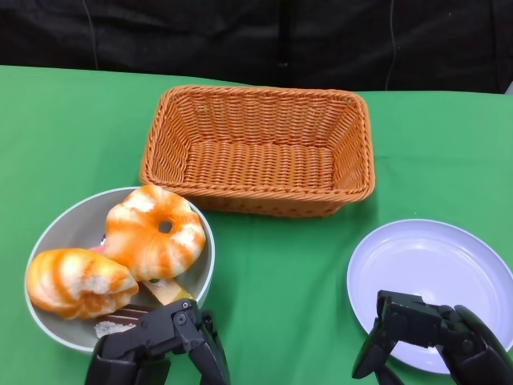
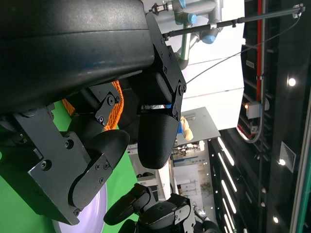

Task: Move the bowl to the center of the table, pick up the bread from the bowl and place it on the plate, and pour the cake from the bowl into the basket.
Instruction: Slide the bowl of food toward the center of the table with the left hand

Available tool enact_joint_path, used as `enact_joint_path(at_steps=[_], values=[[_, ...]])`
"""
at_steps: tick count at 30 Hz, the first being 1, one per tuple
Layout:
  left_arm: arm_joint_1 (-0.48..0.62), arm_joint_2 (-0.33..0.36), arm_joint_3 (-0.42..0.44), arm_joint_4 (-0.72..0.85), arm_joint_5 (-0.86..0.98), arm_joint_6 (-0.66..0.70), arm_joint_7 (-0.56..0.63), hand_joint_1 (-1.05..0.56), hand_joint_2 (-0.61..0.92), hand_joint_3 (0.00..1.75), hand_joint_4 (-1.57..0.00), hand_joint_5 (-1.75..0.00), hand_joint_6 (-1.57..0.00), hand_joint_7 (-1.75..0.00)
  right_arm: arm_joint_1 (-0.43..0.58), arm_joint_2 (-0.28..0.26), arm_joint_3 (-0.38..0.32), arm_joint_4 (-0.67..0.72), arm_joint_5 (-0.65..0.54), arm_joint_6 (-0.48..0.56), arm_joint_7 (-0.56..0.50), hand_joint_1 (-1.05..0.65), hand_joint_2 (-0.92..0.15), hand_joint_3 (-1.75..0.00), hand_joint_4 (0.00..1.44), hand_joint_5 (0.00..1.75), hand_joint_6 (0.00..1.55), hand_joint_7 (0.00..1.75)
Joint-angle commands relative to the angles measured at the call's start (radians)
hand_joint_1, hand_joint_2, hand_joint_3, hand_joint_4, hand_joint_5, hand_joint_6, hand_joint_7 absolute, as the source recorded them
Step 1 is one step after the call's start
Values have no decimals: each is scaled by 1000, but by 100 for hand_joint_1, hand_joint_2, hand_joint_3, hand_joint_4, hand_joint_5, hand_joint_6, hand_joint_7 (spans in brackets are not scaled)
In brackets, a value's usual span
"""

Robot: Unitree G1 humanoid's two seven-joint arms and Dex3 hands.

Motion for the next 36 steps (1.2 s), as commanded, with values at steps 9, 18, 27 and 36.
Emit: enact_joint_path(at_steps=[9, 18, 27, 36], values=[[-4, -1, -5, 7, 8, 10, 12, 3, 13, 175, -96, -170, -90, -154, -10, -19, -8, -4, 23, 10, 8, -11, -28, -149, 70, 168, 59, 143], [-2, -1, -13, 5, -15, 9, 5, 1, 13, 175, -96, -171, -91, -155, -5, -17, -8, -11, 22, 10, 11, -15, -32, -146, 69, 168, 59, 143], [-2, 1, -14, 5, -16, 9, 6, 1, 13, 175, -96, -172, -90, -157, -5, -17, -8, -11, 22, 10, 11, -15, -32, -145, 69, 168, 59, 143], [-12, 49, 28, -88, -111, 107, -7, -10, 24, 149, -81, -157, -78, -136, -17, -12, -8, 13, 17, 4, 8, -7, -17, -170, 74, 171, 68, 147]])
